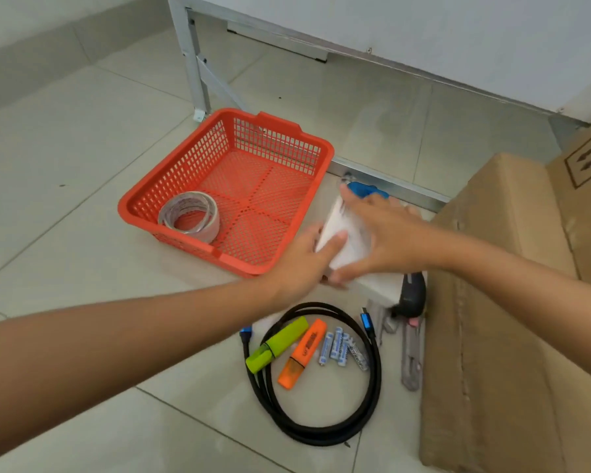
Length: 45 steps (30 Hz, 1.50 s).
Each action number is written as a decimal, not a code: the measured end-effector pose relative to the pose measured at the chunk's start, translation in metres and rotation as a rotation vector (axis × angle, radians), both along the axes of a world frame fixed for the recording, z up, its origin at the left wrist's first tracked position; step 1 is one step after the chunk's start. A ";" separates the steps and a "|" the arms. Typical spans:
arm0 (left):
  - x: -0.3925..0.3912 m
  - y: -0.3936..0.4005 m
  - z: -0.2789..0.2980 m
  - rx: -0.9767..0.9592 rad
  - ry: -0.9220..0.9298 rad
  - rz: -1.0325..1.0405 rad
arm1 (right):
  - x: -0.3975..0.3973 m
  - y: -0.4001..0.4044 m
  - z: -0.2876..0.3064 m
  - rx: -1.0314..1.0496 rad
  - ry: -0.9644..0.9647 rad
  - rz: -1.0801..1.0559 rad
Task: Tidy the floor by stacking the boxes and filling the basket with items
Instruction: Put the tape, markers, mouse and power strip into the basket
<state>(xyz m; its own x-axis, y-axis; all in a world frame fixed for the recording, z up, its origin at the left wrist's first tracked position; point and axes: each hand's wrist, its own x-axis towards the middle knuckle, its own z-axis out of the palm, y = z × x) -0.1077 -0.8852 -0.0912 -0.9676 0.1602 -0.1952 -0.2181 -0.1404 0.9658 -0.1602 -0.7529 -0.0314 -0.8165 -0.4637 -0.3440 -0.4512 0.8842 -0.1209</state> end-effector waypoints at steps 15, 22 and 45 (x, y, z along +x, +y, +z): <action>-0.056 -0.148 -0.030 -1.129 0.218 0.206 | -0.058 -0.104 -0.074 -0.779 -0.015 -0.308; -0.055 -0.152 -0.046 -1.321 0.158 0.104 | -0.062 -0.117 -0.082 -0.399 0.017 -0.214; 0.044 -0.070 -0.034 -0.794 0.645 -0.382 | 0.022 -0.050 -0.077 -0.543 -0.348 -0.276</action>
<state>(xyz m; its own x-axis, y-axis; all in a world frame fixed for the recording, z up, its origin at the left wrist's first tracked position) -0.0635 -0.9550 -0.1257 -0.8383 0.5240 0.1506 0.4649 0.5427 0.6995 -0.1386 -0.8025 -0.1086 -0.8135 -0.4356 -0.3853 -0.0741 0.7347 -0.6743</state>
